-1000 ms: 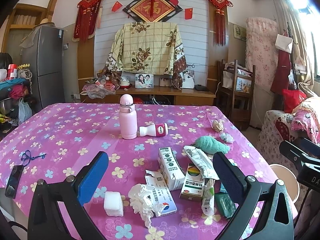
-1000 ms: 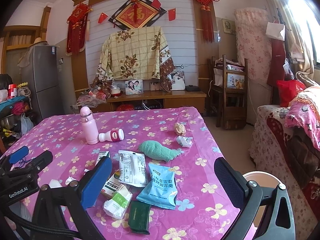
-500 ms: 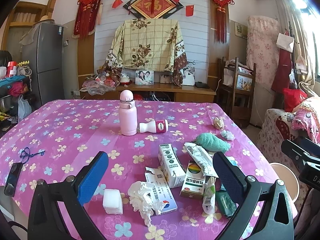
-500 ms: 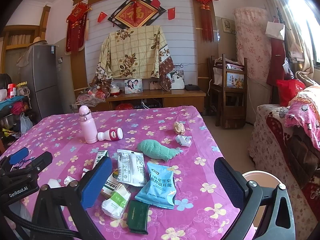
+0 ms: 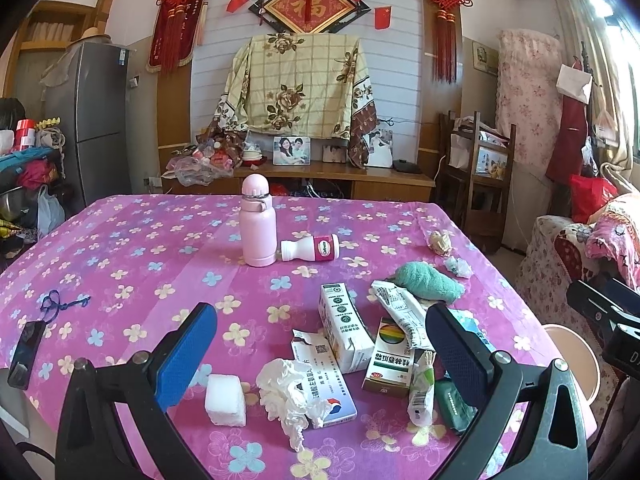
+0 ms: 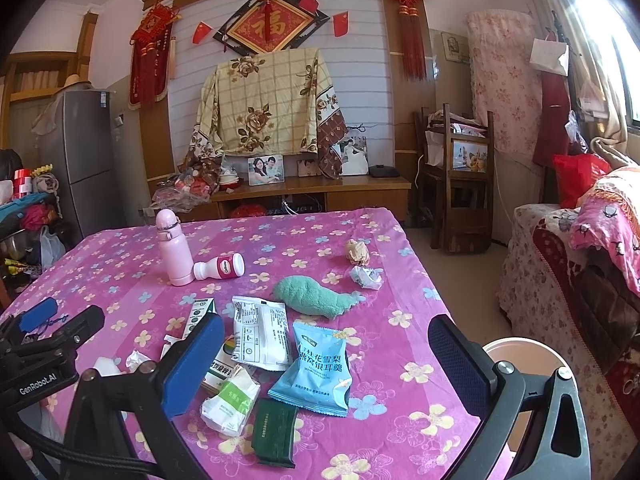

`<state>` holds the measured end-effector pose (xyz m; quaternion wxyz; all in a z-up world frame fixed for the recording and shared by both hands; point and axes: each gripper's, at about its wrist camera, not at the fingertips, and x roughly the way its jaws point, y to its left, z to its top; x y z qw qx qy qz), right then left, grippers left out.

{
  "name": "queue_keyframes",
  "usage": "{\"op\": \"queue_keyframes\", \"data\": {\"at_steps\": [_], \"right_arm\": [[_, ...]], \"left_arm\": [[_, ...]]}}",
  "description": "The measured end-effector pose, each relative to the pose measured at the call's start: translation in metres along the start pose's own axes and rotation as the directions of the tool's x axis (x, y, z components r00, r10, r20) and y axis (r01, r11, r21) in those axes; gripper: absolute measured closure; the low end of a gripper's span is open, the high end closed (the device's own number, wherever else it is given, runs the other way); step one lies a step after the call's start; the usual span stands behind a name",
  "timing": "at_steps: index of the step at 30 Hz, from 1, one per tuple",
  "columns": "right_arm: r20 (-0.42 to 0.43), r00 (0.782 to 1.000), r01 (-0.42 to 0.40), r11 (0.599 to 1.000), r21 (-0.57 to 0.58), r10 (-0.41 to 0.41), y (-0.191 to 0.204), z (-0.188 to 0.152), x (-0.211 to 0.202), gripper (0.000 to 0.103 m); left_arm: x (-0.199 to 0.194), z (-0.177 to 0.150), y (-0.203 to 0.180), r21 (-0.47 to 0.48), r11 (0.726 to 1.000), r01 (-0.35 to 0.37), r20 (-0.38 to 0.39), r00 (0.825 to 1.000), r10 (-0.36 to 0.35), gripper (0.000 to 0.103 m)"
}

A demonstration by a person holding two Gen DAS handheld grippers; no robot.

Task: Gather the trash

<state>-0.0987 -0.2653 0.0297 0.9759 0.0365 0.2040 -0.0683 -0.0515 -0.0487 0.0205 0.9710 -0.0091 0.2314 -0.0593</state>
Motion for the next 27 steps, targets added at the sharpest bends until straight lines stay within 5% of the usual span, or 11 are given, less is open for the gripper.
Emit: {"op": "queue_keyframes", "data": {"at_steps": [27], "right_arm": [[-0.112, 0.993, -0.026, 0.999, -0.035, 0.022, 0.002, -0.016, 0.019, 0.000]], "left_arm": [[0.014, -0.008, 0.006, -0.022, 1.000, -0.015, -0.047, 0.999, 0.013, 0.000]]}}
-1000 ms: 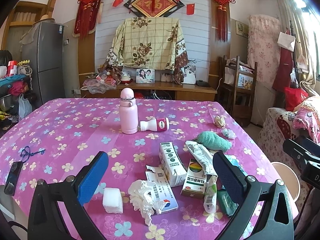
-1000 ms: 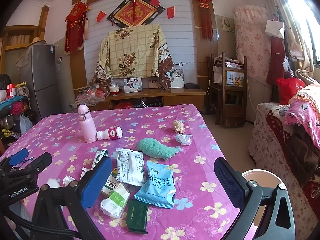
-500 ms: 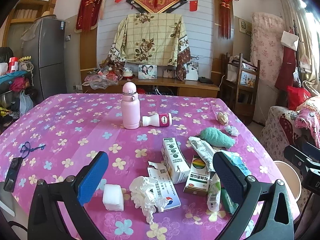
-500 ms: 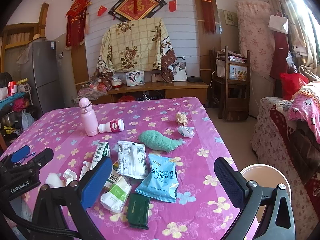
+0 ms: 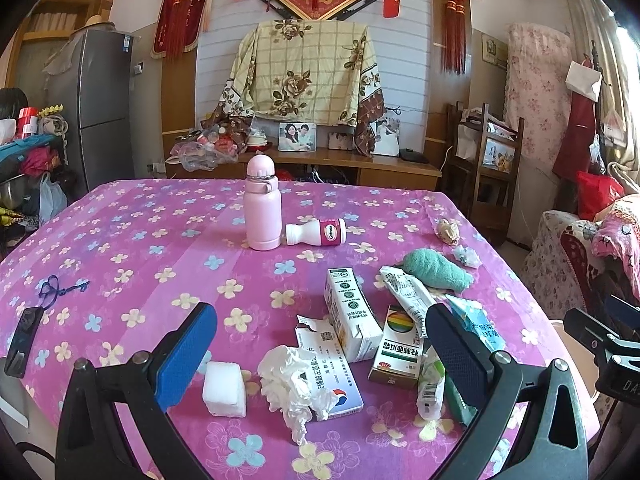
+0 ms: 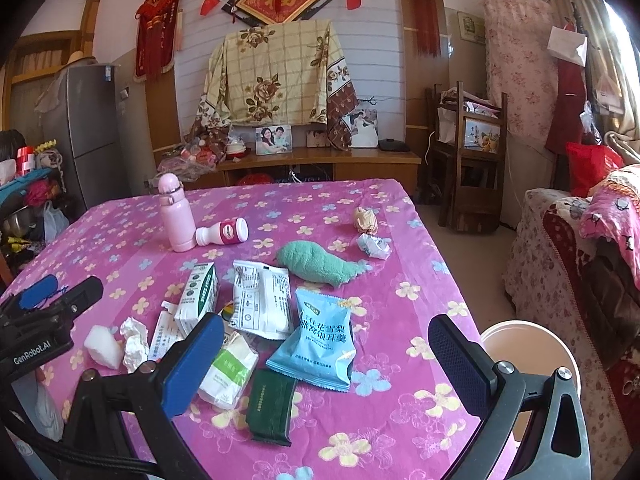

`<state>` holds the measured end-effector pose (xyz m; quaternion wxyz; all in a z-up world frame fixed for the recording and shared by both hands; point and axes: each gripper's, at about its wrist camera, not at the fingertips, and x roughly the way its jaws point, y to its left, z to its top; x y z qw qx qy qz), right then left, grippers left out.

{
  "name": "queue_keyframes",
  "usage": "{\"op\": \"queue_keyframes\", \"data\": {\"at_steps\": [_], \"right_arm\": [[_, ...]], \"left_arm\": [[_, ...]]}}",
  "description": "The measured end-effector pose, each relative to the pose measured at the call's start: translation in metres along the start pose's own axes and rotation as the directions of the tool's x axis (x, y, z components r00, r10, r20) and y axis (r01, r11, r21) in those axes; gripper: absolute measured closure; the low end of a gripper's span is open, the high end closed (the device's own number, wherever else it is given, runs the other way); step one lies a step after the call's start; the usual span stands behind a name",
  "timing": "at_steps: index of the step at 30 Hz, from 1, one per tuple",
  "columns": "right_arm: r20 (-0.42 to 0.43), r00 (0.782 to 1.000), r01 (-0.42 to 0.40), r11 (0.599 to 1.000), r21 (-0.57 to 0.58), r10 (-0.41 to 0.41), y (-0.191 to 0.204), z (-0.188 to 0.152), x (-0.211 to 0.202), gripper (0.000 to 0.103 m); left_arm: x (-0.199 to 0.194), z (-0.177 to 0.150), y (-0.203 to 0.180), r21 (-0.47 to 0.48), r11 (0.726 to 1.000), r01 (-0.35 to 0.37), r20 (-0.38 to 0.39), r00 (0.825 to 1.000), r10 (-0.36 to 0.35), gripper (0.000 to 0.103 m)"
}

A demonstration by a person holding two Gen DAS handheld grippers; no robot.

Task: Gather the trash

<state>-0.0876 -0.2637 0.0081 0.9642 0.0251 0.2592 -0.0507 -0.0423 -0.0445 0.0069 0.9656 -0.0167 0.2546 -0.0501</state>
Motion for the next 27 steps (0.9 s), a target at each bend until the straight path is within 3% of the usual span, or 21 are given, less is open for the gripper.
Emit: {"op": "queue_keyframes", "data": {"at_steps": [6, 14, 19, 27], "right_arm": [[-0.013, 1.000, 0.000, 1.000, -0.008, 0.000, 0.000, -0.004, 0.003, 0.000], [-0.106, 0.994, -0.010, 0.999, -0.045, 0.005, -0.003, -0.013, 0.019, 0.000], [-0.219, 0.976, -0.009, 0.997, -0.072, -0.007, -0.014, -0.025, 0.040, 0.000], [-0.327, 0.945, -0.049, 0.991, -0.121, 0.007, -0.010, -0.044, 0.060, 0.000]], "left_arm": [[0.004, -0.003, 0.003, 0.001, 1.000, -0.009, -0.015, 1.000, 0.009, 0.000], [0.013, -0.010, 0.022, 0.006, 1.000, 0.014, -0.088, 0.996, -0.013, 0.000], [0.021, -0.014, 0.051, 0.004, 1.000, 0.019, -0.169, 0.985, -0.018, 0.000], [0.031, -0.025, 0.073, -0.009, 1.000, 0.023, -0.244, 0.970, -0.024, 0.000]]}}
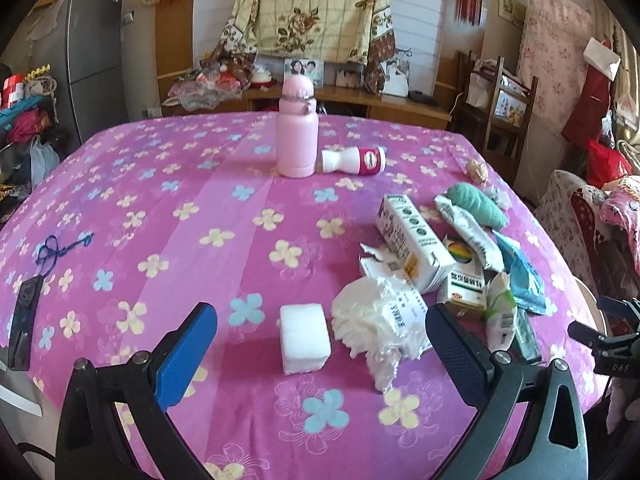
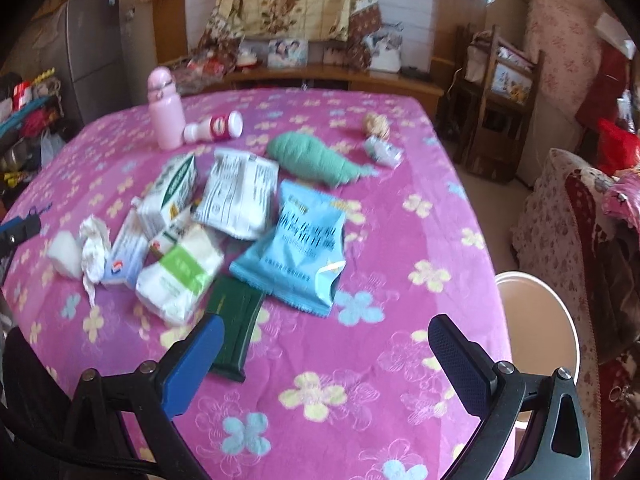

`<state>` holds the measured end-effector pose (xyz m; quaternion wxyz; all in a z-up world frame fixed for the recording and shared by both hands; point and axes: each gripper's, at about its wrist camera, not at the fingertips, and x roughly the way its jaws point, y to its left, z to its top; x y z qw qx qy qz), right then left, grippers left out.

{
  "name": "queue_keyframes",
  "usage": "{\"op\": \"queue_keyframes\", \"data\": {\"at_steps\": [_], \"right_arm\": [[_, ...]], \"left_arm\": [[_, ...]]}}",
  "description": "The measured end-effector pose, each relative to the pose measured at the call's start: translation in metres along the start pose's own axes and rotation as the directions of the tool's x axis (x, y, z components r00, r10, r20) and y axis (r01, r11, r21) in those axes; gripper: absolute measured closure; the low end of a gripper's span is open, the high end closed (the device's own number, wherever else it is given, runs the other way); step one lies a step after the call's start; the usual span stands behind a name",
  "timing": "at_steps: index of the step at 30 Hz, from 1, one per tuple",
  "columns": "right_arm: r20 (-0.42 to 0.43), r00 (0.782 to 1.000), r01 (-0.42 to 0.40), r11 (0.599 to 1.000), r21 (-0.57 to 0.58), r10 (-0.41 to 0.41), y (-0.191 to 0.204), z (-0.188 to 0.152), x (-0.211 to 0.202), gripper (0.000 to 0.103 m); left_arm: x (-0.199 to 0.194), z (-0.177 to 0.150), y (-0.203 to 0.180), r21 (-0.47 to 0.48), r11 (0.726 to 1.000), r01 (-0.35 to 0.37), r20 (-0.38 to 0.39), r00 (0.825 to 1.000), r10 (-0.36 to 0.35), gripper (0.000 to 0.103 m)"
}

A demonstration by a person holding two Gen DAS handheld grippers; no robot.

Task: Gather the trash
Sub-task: 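Grasp the crumpled white tissue with the left tool while the right tool grasps the dark green tube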

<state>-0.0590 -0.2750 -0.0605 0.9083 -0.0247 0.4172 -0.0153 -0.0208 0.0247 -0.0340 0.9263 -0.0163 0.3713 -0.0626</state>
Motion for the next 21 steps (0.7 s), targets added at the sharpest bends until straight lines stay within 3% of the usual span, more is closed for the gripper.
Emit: {"op": "queue_keyframes", "data": {"at_steps": [5, 12, 14, 19, 21], "right_arm": [[-0.045, 0.993, -0.111, 0.994, 0.010, 0.111, 0.008, -0.009, 0.010, 0.000], [-0.055, 0.984, -0.168, 0.984, 0.060, 0.171, 0.018, -0.009, 0.022, 0.000], [-0.061, 0.984, -0.163, 0.985, 0.053, 0.166, 0.024, -0.007, 0.027, 0.001], [-0.112, 0.976, -0.182, 0.981, 0.070, 0.189, 0.033, -0.002, 0.047, 0.022], [-0.126, 0.973, -0.183, 0.980, 0.076, 0.192, 0.035, -0.001, 0.056, 0.025]], "left_arm": [[0.014, -0.001, -0.004, -0.008, 1.000, 0.025, -0.027, 0.999, -0.025, 0.000], [0.044, 0.003, -0.019, -0.011, 0.998, 0.057, -0.090, 0.994, -0.058, 0.002], [0.051, 0.004, -0.026, 0.004, 0.998, 0.063, -0.100, 0.993, -0.062, 0.008], [0.066, 0.007, -0.038, 0.044, 0.995, 0.087, -0.146, 0.986, -0.080, 0.041], [0.071, 0.008, -0.040, 0.056, 0.995, 0.078, -0.152, 0.986, -0.069, 0.044]]}}
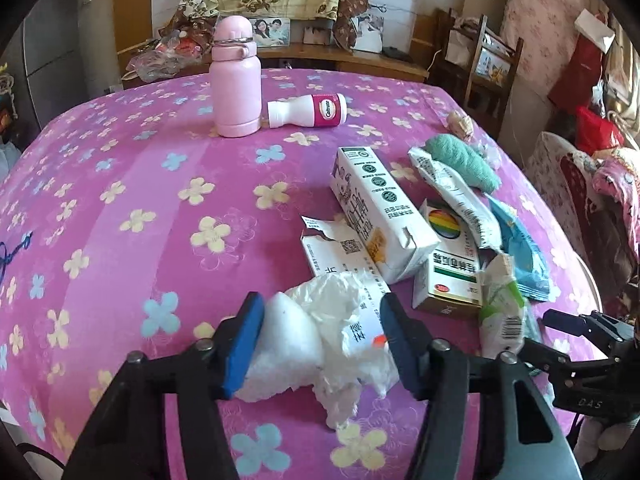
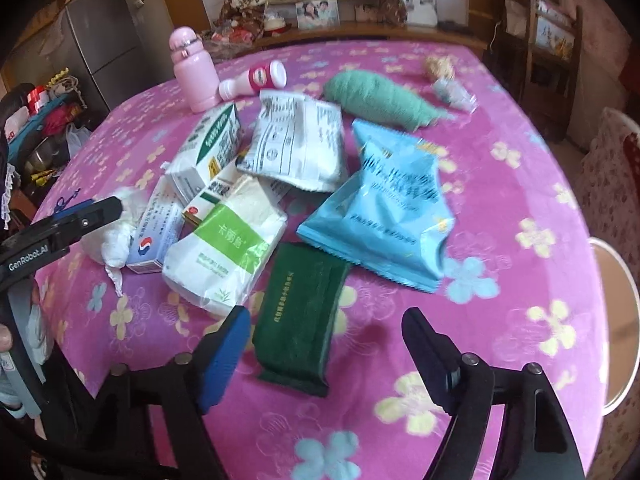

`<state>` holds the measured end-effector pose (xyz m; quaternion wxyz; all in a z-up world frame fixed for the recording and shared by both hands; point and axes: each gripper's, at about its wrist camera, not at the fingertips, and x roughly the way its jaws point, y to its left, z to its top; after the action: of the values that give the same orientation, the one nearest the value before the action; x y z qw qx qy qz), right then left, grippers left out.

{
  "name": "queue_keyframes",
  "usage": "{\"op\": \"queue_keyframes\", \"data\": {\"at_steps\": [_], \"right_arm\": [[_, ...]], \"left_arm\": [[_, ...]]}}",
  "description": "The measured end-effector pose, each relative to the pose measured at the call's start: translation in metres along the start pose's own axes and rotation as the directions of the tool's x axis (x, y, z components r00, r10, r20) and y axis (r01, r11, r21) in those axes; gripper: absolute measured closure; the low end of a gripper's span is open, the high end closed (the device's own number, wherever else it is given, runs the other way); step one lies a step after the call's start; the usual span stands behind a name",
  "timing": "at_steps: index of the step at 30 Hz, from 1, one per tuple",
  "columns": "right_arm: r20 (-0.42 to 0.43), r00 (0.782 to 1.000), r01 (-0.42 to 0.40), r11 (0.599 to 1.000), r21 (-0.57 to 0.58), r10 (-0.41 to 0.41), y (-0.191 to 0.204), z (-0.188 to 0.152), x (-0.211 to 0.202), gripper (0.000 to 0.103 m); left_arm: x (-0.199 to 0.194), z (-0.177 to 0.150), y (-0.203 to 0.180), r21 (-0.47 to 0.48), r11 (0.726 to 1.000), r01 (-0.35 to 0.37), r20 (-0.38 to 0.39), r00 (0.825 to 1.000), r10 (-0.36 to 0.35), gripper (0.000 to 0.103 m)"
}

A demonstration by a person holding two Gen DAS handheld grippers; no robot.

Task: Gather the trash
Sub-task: 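Grasp the crumpled white tissue with the left tool while the right tool grasps the dark green tube, then lift the tissue and green tube and carry both tools over the white bucket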

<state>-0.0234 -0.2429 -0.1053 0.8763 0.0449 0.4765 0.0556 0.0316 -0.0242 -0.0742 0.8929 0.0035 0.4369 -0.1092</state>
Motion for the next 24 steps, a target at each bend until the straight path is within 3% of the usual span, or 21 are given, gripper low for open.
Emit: {"op": "queue_keyframes", "data": {"at_steps": [5, 7, 10, 19, 21, 23, 24], "right_arm": [[0.015, 0.998, 0.059, 0.998, -0.033, -0.059, 0.005, 0.007, 0.010, 0.047], [0.015, 0.997, 0.077, 0.995, -0.056, -0.076, 0.006, 0.007, 0.010, 0.065], [0.018, 0.998, 0.055, 0.997, -0.053, -0.054, 0.000, 0.002, 0.004, 0.073], [0.039, 0.994, -0.105, 0.994, 0.014, 0.105, -0.027, -0.021, -0.033, 0.077], [0.038, 0.989, -0.142, 0.990, 0.017, 0.142, -0.027, -0.026, -0.041, 0.077], [0.040, 0.985, -0.169, 0.985, 0.022, 0.168, -0.027, -0.030, -0.046, 0.077], [0.041, 0.984, -0.173, 0.985, 0.021, 0.172, -0.026, -0.031, -0.047, 0.077]], "left_arm": [[0.001, 0.006, 0.005, 0.005, 1.000, 0.020, -0.018, 1.000, -0.020, 0.069], [-0.001, 0.008, 0.009, 0.004, 1.000, 0.020, -0.025, 0.999, -0.020, 0.085], [-0.005, 0.009, 0.020, -0.028, 0.999, 0.035, -0.040, 0.999, -0.036, 0.087], [-0.028, 0.007, 0.027, -0.049, 0.996, 0.070, -0.038, 0.997, -0.072, 0.089], [-0.029, 0.007, 0.027, -0.061, 0.995, 0.082, -0.041, 0.996, -0.084, 0.084], [-0.027, 0.007, 0.026, -0.068, 0.994, 0.082, -0.037, 0.996, -0.084, 0.062], [-0.027, 0.007, 0.026, -0.069, 0.995, 0.068, -0.029, 0.997, -0.070, 0.042]]}}
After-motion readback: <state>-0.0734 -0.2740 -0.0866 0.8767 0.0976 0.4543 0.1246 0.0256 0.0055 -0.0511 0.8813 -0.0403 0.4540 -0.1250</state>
